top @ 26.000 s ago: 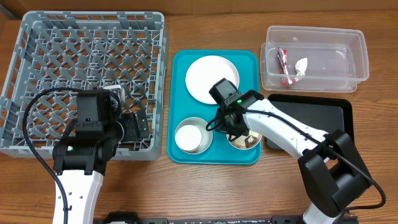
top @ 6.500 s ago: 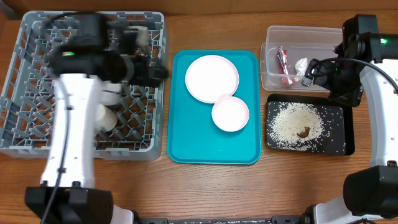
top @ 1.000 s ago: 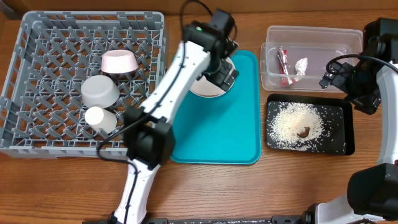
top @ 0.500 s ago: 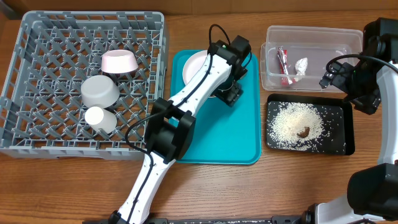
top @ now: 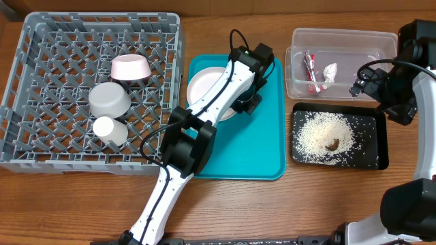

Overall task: Sort waste into correct bins and load items into the dishwasher
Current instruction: 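Reach the left gripper to the large pink plate and grasp its edge, then stand the large pink plate upright in the dish rack with the left gripper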

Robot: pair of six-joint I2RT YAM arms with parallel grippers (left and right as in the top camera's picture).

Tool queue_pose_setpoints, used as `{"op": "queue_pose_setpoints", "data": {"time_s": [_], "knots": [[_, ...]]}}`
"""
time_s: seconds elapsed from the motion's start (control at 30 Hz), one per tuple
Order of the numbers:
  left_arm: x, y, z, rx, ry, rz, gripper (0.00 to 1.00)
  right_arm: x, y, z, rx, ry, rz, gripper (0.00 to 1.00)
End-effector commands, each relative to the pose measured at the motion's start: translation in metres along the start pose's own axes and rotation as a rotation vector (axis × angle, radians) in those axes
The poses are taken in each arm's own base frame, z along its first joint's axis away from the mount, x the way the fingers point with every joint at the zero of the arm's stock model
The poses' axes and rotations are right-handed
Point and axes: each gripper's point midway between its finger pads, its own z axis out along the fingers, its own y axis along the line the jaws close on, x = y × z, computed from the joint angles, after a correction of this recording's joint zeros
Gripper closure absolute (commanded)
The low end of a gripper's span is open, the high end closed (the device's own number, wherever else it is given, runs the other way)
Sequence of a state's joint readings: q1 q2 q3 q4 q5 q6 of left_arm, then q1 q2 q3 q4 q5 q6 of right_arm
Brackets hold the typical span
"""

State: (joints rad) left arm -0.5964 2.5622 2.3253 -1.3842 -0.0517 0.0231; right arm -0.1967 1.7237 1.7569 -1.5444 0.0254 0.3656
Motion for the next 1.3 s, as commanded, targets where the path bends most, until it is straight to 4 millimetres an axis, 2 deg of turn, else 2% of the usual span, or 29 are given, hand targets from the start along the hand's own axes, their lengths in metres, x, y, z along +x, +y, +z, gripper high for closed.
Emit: {"op": "queue_pose_setpoints", "data": {"time_s": [0.0, 0.13, 0.33, 0.5, 0.67, 0.8, 0.97, 1.1, 1.27], "knots": [[0.001, -0.007, 0.001, 0.015, 0.011, -0.027, 0.96, -0.005, 0.002, -0.013, -0.022, -0.043, 0.004, 0.0], [-0.009, -0.002, -0.035, 0.02, -0.076, -0.065, 0.96, -0.005, 0.002, -0.013, -0.022, -0.043, 0.004, 0.0], [-0.02, 0.017, -0.129, 0.024, -0.302, -0.136, 0.96, -0.005, 0.002, -0.013, -0.022, -0.043, 0.004, 0.0], [-0.01, 0.042, -0.197, 0.056, -0.454, -0.199, 0.96, -0.004, 0.002, -0.013, -0.021, -0.043, 0.004, 0.0], [0.005, 0.06, -0.239, 0.232, -0.55, -0.197, 0.96, -0.004, 0.001, -0.013, -0.02, -0.041, 0.004, 0.0], [0.016, 0.079, -0.26, 0.443, -0.619, -0.189, 0.96, -0.004, 0.001, -0.013, -0.02, -0.041, 0.004, 0.0], [0.031, 0.114, -0.271, 0.651, -0.679, -0.223, 0.96, -0.004, 0.001, -0.013, -0.02, -0.041, 0.004, 0.0], [0.041, 0.144, -0.267, 0.754, -0.703, -0.285, 0.96, -0.004, 0.001, -0.013, -0.021, -0.041, 0.004, 0.0], [0.046, 0.162, -0.249, 0.843, -0.694, -0.326, 0.96, -0.004, 0.001, -0.013, -0.021, -0.042, 0.004, 0.0]]}}
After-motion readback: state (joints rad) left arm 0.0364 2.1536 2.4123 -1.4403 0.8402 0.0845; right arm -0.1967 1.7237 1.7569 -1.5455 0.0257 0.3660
